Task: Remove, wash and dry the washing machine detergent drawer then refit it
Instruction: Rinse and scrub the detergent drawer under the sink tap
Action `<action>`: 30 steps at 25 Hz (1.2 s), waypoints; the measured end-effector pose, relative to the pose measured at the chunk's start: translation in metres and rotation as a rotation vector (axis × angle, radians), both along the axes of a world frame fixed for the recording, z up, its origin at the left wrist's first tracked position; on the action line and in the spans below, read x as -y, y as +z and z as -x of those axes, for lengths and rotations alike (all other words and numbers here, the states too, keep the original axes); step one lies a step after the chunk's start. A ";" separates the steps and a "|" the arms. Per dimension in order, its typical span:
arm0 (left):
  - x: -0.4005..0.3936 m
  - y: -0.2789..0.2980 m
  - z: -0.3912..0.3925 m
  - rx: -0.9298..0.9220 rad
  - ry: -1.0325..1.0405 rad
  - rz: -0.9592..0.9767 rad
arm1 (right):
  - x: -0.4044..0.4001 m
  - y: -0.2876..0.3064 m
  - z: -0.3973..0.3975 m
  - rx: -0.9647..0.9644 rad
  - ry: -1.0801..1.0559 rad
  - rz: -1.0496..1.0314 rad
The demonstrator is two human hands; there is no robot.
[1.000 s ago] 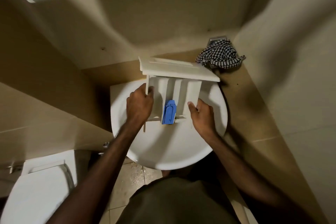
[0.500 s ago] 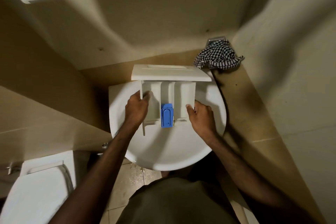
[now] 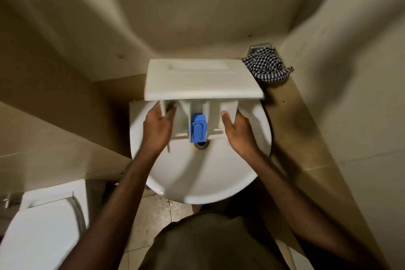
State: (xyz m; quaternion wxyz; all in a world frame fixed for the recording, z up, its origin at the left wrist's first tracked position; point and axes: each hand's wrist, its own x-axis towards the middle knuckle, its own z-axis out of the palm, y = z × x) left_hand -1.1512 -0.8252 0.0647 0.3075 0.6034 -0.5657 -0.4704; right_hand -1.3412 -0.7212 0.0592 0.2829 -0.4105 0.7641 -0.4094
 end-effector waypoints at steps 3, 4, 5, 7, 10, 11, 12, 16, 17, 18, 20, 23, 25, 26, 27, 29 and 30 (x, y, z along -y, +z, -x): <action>0.008 0.007 -0.005 0.030 -0.016 0.091 | 0.007 0.002 -0.015 -0.065 -0.137 0.018; 0.006 0.006 -0.005 -0.049 -0.013 0.055 | 0.007 0.004 -0.014 -0.108 -0.135 0.032; 0.002 0.005 -0.003 -0.063 -0.026 0.047 | 0.007 0.003 -0.008 -0.116 -0.104 0.040; -0.002 0.003 0.003 0.127 -0.062 0.113 | 0.009 0.003 0.001 0.018 -0.109 -0.020; -0.004 0.001 0.005 0.024 -0.011 0.094 | 0.006 0.003 -0.002 -0.027 -0.149 0.038; -0.005 0.003 0.007 -0.045 -0.004 0.053 | 0.003 0.003 -0.001 -0.050 -0.151 0.047; -0.006 0.006 0.011 0.008 -0.028 0.087 | 0.002 0.001 0.003 -0.032 -0.158 0.067; -0.005 0.011 0.016 0.077 -0.045 0.118 | -0.003 -0.002 0.009 -0.120 -0.164 0.056; -0.002 0.011 0.015 -0.040 -0.046 0.030 | -0.006 -0.001 0.008 -0.228 -0.131 0.038; -0.001 0.009 0.014 -0.103 -0.060 -0.028 | -0.008 -0.001 0.009 -0.276 -0.114 0.048; -0.003 0.004 0.010 -0.079 -0.095 -0.029 | -0.008 -0.004 0.014 -0.279 -0.114 0.039; -0.009 0.001 0.010 -0.099 -0.091 -0.025 | -0.011 -0.008 0.014 -0.241 -0.094 -0.004; -0.006 0.000 0.008 -0.225 -0.117 -0.077 | -0.014 -0.010 0.010 -0.254 -0.081 -0.011; -0.005 0.000 0.007 -0.313 -0.134 -0.096 | -0.015 -0.010 0.009 -0.259 -0.075 -0.001; -0.004 0.001 0.005 -0.385 -0.142 -0.119 | -0.014 -0.011 0.008 -0.255 -0.071 0.002; -0.003 0.001 0.002 -0.452 -0.148 -0.153 | -0.015 -0.015 0.007 -0.248 -0.039 0.002; -0.001 -0.001 0.001 -0.468 -0.159 -0.155 | -0.016 -0.017 0.006 -0.239 -0.034 -0.010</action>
